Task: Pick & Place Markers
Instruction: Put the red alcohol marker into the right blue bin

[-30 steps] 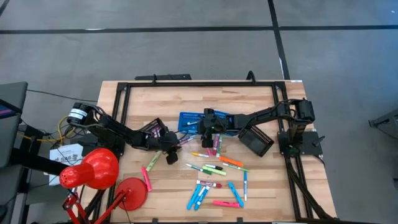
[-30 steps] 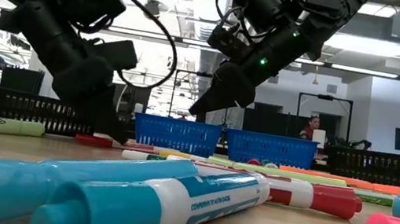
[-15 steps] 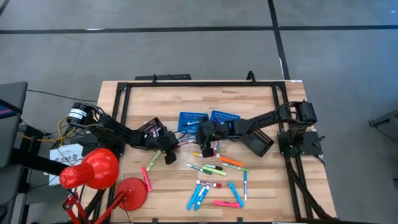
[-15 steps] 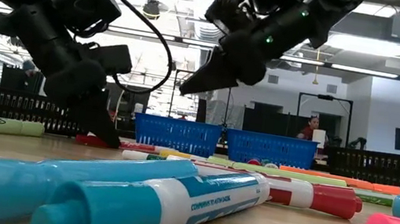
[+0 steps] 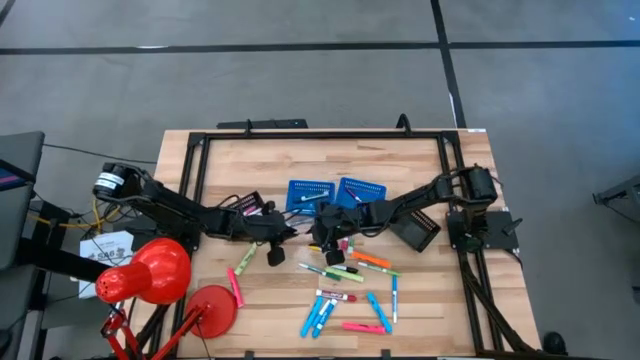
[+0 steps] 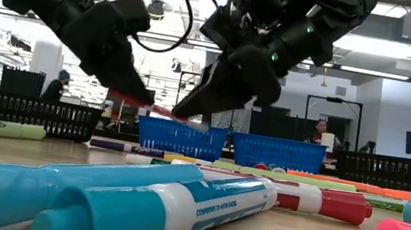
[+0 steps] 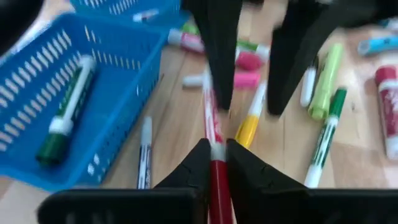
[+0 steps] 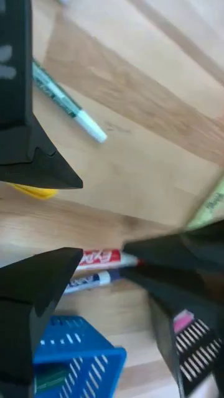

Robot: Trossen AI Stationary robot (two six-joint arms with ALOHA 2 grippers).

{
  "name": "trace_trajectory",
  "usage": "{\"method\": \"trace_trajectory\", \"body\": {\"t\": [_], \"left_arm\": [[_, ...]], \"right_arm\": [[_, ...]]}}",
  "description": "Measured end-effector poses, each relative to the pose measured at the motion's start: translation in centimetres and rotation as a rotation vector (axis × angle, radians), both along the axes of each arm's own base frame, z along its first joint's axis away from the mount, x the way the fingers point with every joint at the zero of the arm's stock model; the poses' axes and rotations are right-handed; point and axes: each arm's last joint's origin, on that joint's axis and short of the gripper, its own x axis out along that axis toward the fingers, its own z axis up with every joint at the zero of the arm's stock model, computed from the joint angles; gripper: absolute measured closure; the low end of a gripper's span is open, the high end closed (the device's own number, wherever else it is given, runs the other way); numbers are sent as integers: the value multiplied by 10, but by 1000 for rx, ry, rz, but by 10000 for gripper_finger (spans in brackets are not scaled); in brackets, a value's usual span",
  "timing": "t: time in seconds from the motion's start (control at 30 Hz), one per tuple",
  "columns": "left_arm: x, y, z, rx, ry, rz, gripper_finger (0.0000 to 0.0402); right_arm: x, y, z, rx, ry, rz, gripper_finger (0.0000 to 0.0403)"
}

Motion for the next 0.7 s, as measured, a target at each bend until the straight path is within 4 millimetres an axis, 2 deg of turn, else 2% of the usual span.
{"method": "trace_trajectory", "body": {"t": [0.33, 0.7], "left_arm": [[1, -2, -1, -4, -1, -14, 387], [3, -2, 1, -12, -25, -14, 387]], "right_arm": [[4, -2, 2, -13, -47, -23, 287], [5, -13, 2, 163, -38, -116, 266]]}}
